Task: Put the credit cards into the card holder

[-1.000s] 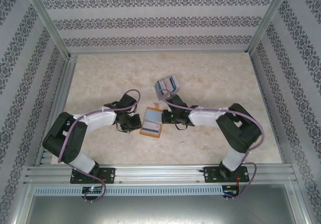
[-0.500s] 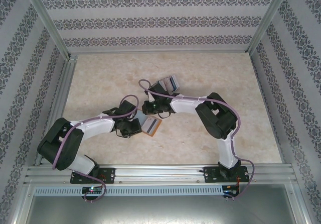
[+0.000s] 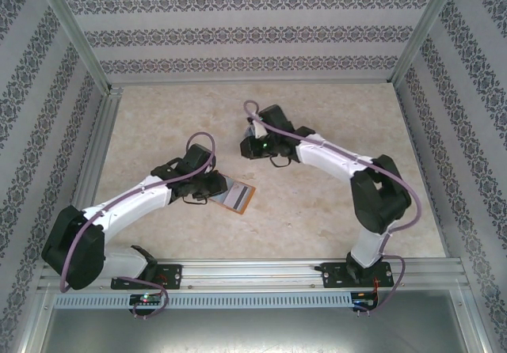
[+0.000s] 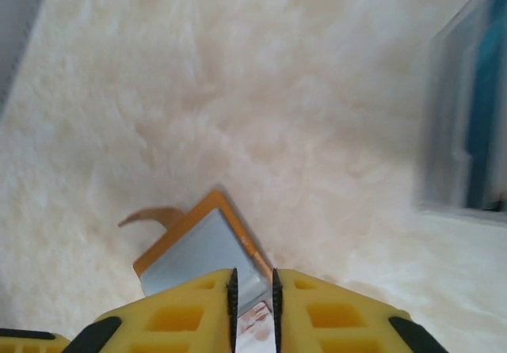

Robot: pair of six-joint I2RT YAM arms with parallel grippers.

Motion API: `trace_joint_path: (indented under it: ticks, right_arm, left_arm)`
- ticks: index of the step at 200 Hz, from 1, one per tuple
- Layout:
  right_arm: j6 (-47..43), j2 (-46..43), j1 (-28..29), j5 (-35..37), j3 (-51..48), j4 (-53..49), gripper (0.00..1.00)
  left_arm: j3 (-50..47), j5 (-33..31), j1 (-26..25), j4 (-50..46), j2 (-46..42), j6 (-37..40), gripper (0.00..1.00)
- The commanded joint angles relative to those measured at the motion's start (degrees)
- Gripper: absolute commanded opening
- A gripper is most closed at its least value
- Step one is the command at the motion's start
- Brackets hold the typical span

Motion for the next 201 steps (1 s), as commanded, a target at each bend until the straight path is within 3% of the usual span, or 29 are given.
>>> trace_joint_path:
  ticks: [1, 69, 94, 201]
  right_arm:
    - [-4.36, -3.03, -2.95, 0.03, 0.98, -3.46, 0.27]
    - [-5.57, -2.38, -16.09, -2.44, 4.18, -2.72, 0.42]
    - [-3.76, 2.09, -19.24, -5.14, 7.15, -2.39, 0.45]
    - [-4.27, 19.10, -18.28, -7.80, 21.39, -10.80, 0.52]
  left_arm:
    - [5.17, -4.07, 0.49, -3.94, 1.72, 3.57, 0.22]
    - [21.57, -1.80, 3.06, 3.86, 18.08, 6.37, 0.28]
    - [28.59, 3.23, 5.38, 5.44, 25.52, 5.77, 0.31]
    - [37.59, 11.77, 9.83, 12.51, 40.42, 2.62, 0.37]
